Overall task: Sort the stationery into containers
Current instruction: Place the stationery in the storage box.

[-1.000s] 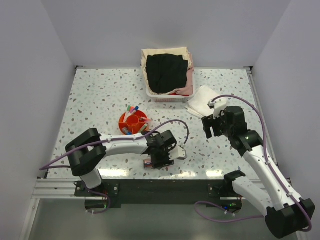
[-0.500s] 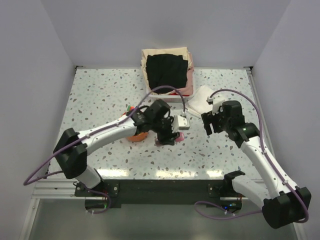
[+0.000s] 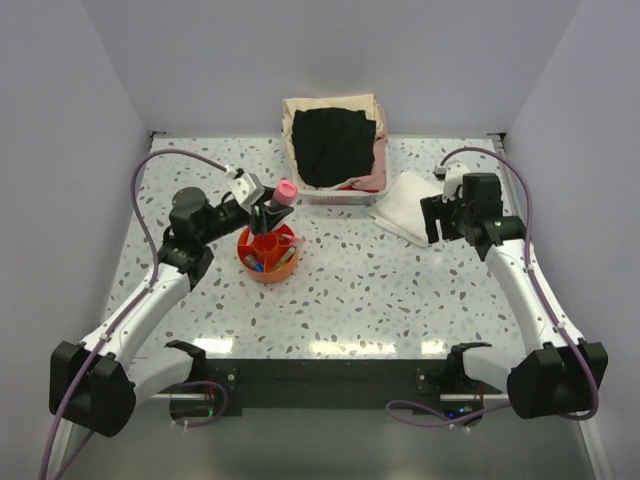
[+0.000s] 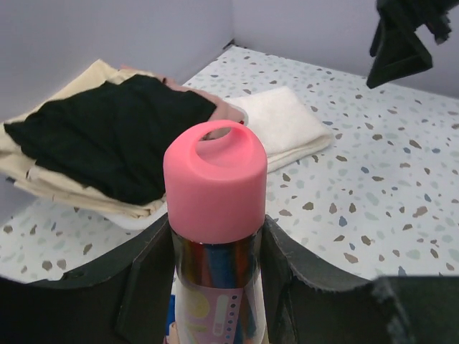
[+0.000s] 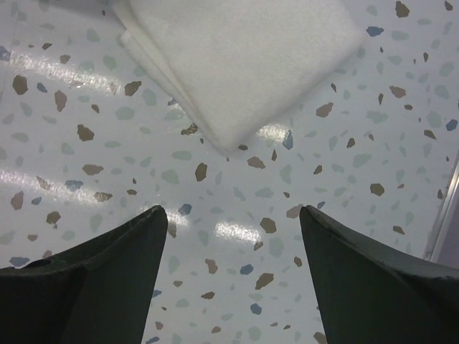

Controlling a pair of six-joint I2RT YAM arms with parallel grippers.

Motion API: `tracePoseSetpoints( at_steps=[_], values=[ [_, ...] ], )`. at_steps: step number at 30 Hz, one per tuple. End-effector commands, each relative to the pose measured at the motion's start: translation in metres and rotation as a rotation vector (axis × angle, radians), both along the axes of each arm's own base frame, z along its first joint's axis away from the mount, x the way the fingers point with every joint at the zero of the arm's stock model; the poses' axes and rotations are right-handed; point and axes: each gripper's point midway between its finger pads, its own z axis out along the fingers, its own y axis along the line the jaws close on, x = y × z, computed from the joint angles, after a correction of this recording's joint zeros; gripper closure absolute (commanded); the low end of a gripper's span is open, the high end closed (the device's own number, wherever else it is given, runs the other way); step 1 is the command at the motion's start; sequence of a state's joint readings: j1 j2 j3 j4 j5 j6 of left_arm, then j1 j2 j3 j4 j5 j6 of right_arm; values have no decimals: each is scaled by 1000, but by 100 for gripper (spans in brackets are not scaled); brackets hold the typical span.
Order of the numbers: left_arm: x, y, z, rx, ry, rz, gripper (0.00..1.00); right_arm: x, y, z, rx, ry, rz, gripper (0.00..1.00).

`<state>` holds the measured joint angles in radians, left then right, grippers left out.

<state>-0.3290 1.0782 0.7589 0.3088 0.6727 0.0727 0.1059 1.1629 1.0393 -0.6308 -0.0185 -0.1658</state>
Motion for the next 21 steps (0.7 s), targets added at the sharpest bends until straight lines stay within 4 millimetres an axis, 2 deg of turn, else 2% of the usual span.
tracePoseSetpoints(
  at_steps=[1, 3, 6, 12, 21],
  values=[
    [10, 29, 30, -207, -90, 74, 100, 10, -9, 18, -13, -11, -1, 22],
    [15, 38, 30, -225, -105, 108, 100, 12, -10, 23, -25, -6, 4, 22],
    [19, 42, 18, -232, -91, 133, 100, 18, -9, 25, -32, 9, 27, 22],
    [15, 48, -13, -228, -47, 166, 100, 31, -9, 23, -49, 26, 40, 22],
    [12, 53, -53, -212, 5, 191, 100, 35, -10, 22, -73, 45, 57, 22]
  ],
)
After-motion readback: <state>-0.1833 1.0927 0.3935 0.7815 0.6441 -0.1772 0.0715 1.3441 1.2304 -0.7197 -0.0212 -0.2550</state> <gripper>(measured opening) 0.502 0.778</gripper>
